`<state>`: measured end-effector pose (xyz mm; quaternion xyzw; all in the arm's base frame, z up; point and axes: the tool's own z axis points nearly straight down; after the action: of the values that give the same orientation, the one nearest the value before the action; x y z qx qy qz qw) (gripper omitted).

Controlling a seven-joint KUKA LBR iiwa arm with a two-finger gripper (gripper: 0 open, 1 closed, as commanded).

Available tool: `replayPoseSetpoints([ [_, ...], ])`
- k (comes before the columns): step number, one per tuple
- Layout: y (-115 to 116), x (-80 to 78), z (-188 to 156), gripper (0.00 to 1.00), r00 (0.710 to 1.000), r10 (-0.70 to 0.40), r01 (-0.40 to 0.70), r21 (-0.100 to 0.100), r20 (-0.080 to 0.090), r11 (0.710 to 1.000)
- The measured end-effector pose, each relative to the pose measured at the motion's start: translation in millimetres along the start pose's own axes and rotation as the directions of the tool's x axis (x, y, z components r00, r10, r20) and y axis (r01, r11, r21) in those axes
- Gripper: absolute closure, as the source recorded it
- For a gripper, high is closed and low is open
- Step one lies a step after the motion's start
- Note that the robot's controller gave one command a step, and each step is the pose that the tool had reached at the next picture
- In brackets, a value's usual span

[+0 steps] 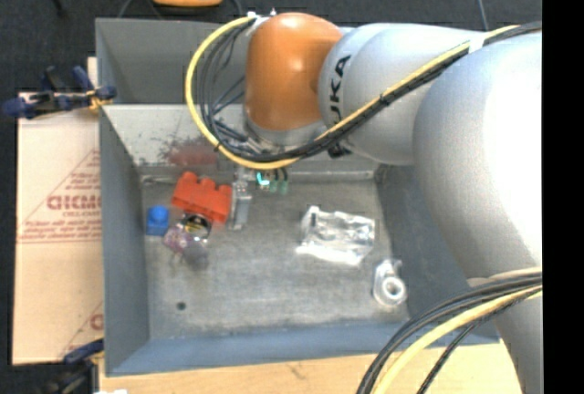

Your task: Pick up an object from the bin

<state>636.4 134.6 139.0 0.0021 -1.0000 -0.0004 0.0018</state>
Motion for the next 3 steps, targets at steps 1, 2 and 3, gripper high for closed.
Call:
replayPoseSetpoints([
  [1,16.4,-12.5,71.8,0.00,0.994,0.106,-0.106,0.000,0.001,0.994],
  [2,18.3,-8.4,36.0,0.00,0.987,0.163,-0.163,-0.003,0.011,0.987],
  [3,12.0,-7.6,17.1,0.00,0.949,0.316,-0.316,-0.005,0.011,0.949],
])
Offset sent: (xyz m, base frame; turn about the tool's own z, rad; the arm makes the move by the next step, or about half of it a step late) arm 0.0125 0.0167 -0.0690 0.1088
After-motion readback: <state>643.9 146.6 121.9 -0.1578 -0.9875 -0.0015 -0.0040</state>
